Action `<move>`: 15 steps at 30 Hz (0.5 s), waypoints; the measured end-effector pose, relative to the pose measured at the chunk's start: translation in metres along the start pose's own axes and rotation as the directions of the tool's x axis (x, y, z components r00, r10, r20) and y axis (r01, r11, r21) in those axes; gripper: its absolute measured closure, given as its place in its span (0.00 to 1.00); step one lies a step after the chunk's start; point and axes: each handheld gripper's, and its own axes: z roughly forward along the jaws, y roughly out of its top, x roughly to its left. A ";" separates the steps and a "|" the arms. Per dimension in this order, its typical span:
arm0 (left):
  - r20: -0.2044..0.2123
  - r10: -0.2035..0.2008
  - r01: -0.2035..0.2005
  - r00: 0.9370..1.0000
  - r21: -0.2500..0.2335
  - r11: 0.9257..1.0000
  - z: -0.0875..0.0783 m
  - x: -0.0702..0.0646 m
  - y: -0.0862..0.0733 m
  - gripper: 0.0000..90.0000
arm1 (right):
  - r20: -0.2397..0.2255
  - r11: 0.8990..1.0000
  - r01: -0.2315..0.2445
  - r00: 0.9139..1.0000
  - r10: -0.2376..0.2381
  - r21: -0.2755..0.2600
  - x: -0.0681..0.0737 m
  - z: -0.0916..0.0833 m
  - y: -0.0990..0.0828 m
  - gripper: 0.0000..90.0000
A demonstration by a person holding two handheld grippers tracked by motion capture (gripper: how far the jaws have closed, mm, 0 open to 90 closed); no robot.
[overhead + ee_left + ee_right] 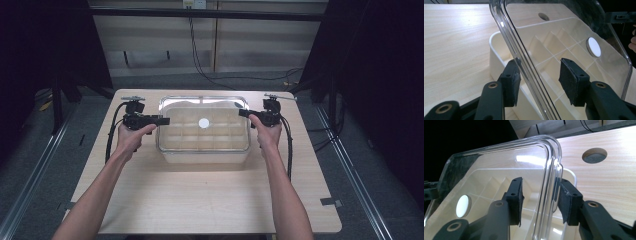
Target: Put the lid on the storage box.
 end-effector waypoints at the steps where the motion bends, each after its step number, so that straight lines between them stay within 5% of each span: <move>1: 0.000 -0.007 0.007 1.000 0.014 1.000 0.002 0.001 -0.001 0.56 | 0.007 1.000 0.002 1.000 -0.002 0.003 0.000 0.001 -0.001 0.64; 15: -0.008 -0.024 0.024 1.000 0.035 0.999 0.009 0.005 -0.005 0.53 | 0.033 1.000 -0.013 0.999 0.013 0.016 -0.005 0.011 -0.008 0.61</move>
